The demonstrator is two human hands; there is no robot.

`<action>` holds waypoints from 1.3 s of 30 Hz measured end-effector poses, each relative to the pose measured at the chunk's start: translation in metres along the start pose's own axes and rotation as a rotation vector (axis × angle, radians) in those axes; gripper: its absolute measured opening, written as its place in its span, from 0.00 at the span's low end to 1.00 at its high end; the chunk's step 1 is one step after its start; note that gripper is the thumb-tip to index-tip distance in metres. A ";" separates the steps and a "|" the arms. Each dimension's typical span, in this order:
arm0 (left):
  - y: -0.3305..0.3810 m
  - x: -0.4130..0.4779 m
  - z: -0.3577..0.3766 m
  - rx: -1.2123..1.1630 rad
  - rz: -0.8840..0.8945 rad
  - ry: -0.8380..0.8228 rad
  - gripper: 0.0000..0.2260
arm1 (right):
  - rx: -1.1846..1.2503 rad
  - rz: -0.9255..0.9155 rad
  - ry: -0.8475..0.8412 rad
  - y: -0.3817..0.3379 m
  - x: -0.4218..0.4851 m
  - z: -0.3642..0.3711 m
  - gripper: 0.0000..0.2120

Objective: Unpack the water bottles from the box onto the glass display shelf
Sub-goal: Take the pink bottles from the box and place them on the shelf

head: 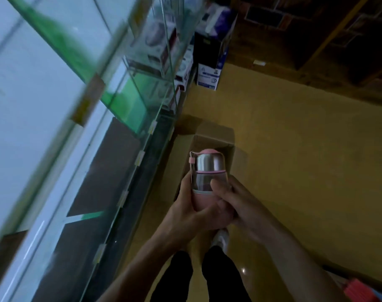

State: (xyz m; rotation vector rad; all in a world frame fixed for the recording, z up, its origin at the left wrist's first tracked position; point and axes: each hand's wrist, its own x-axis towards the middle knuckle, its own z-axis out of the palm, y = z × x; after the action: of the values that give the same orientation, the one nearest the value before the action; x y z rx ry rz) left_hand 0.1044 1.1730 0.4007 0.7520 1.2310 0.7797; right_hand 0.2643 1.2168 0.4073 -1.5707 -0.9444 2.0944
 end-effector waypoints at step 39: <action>0.279 -0.214 -0.039 0.197 0.784 0.150 0.30 | -0.117 -0.721 -0.287 -0.235 -0.215 0.149 0.25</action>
State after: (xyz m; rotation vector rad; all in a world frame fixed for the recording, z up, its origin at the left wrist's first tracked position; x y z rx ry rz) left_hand 0.0035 1.1442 0.7385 1.3944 1.1480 1.3796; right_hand 0.1674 1.2037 0.7452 -0.7844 -1.4814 1.7646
